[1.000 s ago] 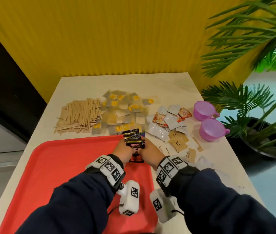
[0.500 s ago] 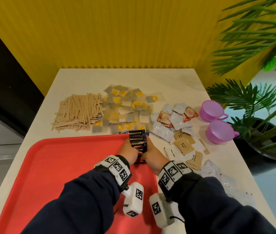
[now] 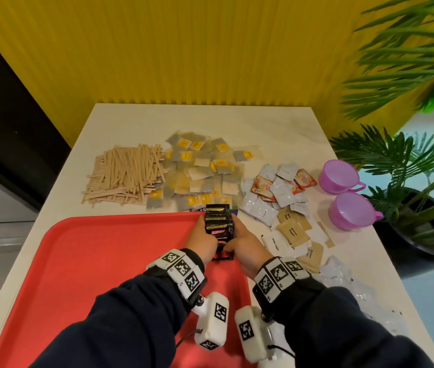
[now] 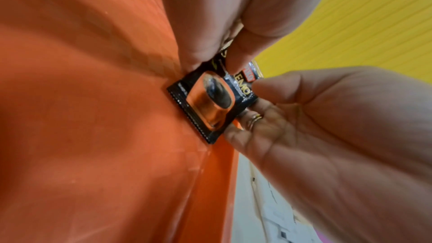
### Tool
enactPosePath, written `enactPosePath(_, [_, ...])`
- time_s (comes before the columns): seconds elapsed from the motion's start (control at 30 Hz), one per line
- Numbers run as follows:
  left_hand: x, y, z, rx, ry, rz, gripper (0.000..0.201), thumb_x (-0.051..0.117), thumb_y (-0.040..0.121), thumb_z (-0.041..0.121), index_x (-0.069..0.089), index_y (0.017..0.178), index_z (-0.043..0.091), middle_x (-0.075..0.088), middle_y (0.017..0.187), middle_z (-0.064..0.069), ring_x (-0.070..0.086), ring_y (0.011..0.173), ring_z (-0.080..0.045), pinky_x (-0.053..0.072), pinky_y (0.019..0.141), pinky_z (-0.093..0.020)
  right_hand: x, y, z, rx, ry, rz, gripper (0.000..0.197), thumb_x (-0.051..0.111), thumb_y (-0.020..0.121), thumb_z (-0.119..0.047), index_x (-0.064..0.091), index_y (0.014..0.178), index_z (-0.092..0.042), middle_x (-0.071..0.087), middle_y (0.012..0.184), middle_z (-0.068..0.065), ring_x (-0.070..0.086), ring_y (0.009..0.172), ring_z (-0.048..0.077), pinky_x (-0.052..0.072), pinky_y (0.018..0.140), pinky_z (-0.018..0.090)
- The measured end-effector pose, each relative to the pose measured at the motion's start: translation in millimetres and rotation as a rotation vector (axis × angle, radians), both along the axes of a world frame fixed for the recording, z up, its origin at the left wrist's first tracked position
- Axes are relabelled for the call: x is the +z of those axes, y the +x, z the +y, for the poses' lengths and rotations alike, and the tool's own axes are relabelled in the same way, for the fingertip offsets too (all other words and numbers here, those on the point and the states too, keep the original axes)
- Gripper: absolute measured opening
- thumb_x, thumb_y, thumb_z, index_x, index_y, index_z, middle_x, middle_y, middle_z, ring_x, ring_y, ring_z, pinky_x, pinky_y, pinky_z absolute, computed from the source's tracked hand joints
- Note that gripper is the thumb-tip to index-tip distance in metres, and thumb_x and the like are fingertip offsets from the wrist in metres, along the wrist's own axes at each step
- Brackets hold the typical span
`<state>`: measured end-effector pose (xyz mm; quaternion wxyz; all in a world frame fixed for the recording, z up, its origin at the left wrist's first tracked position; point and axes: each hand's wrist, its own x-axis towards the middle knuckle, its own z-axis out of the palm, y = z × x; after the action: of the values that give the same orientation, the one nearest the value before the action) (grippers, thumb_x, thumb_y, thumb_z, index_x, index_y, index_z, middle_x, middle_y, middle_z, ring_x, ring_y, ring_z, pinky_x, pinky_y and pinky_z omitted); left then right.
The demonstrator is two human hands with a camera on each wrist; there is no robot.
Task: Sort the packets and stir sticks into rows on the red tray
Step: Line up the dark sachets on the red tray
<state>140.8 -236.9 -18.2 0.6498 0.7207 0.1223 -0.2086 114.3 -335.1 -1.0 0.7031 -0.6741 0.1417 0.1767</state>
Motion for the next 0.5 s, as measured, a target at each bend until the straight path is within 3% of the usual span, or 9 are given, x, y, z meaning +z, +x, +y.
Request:
enactPosePath(0.07, [-3.4,-0.3,0.7,-0.028,0.0,-0.025,0.058,0.044,0.08,-0.02,0.049,0.117,0.025,0.063,0.104,-0.006,0.059,0.097,-0.019,0.049,0.089,-0.035,-2.8,-0.6,0.9,-0.017,0.062,-0.015,0.07,0.046,0.05,0.006,0.049,0.111,-0.028,0.059,0.11,0.01,0.054,0.102,0.022,0.045,0.087,0.037])
enactPosePath(0.2, [-0.8,-1.6,2.0,-0.067,-0.017,-0.048,0.051,0.049,0.083,-0.014,0.05,0.11,0.03,0.063,0.11,-0.008,0.059,0.104,-0.022,0.046,0.097,-0.043,-6.1,-2.0,-1.2,-0.022,0.094,-0.027,0.071,0.043,0.053,0.012,0.05,0.11,-0.03,0.06,0.108,0.005,0.054,0.108,0.023,0.042,0.096,0.043])
enactPosePath(0.3, [-5.1,-0.3,2.2,-0.088,-0.004,-0.026,0.059,0.048,0.08,-0.015,0.047,0.126,0.022,0.063,0.112,-0.009,0.06,0.106,-0.025,0.046,0.097,-0.047,-3.4,-3.1,-1.2,-0.03,0.087,-0.029,0.067,0.044,0.054,0.011,0.05,0.105,-0.031,0.06,0.106,0.0,0.054,0.108,0.021,0.041,0.098,0.042])
enactPosePath(0.37, [-6.9,-1.0,1.8,-0.097,0.005,-0.006,0.069,0.047,0.08,-0.016,0.04,0.138,0.02,0.063,0.113,-0.01,0.06,0.105,-0.026,0.047,0.096,-0.049,-2.7,-4.1,-1.4,-0.023,0.064,-0.041,0.064,0.042,0.063,0.019,0.05,0.102,-0.03,0.058,0.104,-0.003,0.052,0.109,0.02,0.04,0.099,0.042])
enactPosePath(0.5, [-0.5,-1.1,0.4,-0.102,-0.002,0.003,0.076,0.046,0.08,-0.018,0.032,0.142,0.023,0.06,0.118,-0.011,0.057,0.109,-0.026,0.044,0.1,-0.046,-1.8,-3.4,-4.1,-0.045,0.078,-0.04,0.072,0.033,0.068,0.031,0.045,0.102,-0.032,0.055,0.1,-0.008,0.054,0.098,0.01,0.043,0.09,0.033])
